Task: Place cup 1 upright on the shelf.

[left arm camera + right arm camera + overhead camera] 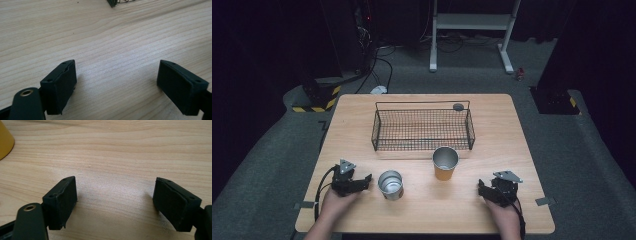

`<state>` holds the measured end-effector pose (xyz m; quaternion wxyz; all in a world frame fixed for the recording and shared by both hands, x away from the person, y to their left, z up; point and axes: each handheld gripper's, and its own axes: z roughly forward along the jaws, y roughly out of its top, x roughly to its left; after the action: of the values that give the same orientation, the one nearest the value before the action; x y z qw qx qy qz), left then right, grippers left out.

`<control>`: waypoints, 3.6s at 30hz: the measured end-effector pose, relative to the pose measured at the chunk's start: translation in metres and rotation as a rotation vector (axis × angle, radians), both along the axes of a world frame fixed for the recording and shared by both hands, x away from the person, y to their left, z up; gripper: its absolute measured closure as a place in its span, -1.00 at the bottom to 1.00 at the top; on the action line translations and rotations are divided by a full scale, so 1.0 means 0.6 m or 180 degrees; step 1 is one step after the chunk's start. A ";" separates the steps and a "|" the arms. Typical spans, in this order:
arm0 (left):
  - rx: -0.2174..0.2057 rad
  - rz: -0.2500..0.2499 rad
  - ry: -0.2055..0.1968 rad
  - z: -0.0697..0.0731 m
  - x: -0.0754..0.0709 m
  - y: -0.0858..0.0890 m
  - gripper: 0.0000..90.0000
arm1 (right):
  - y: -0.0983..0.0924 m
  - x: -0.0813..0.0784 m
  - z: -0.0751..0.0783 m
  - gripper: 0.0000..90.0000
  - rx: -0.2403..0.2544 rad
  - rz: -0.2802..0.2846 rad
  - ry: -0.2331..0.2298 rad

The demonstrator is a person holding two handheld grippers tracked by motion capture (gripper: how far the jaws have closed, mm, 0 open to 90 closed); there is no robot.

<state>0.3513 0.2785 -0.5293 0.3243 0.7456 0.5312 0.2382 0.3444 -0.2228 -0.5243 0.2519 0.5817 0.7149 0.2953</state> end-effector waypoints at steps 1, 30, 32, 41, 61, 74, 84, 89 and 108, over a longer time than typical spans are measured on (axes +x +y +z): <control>-0.0004 -0.0011 -0.0002 0.000 -0.001 0.000 -0.63 | 0.000 0.000 0.000 -0.57 -0.0006 0.0005 0.0000; -0.0018 -0.0059 0.0005 0.000 -0.002 -0.003 -0.63 | 0.003 0.002 0.000 -0.55 -0.0006 0.0027 -0.0003; -0.0018 -0.0060 0.0005 0.000 -0.002 -0.003 -0.63 | 0.003 0.001 0.000 -0.49 -0.0003 0.0039 -0.0017; -0.0021 -0.0078 -0.0002 0.000 -0.002 -0.003 -0.61 | 0.006 -0.009 0.004 -0.26 -0.0036 0.0189 -0.0259; -0.0024 -0.0059 -0.0010 0.000 -0.004 -0.006 -0.59 | 0.044 -0.029 0.037 -0.10 0.0078 0.0596 -0.0718; -0.0015 -0.0060 -0.0017 0.000 -0.012 -0.006 -0.59 | 0.090 -0.024 0.060 -0.32 0.0327 0.1078 -0.0788; -0.0007 0.0007 0.0010 0.000 -0.018 -0.008 -0.67 | 0.131 -0.013 0.062 -0.69 0.0330 0.1242 -0.0807; -0.0016 0.0058 0.0022 0.000 -0.021 -0.011 -0.68 | 0.150 0.000 0.062 -0.73 0.0355 0.1262 -0.0829; 0.0007 -0.0010 0.0069 -0.002 -0.012 -0.016 -0.85 | 0.185 0.035 0.064 -0.73 0.0489 0.1300 -0.1014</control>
<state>0.3439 0.2687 -0.5302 0.3180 0.7494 0.5332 0.2301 0.3651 -0.1115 -0.4860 0.2515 0.3890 0.7443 0.4811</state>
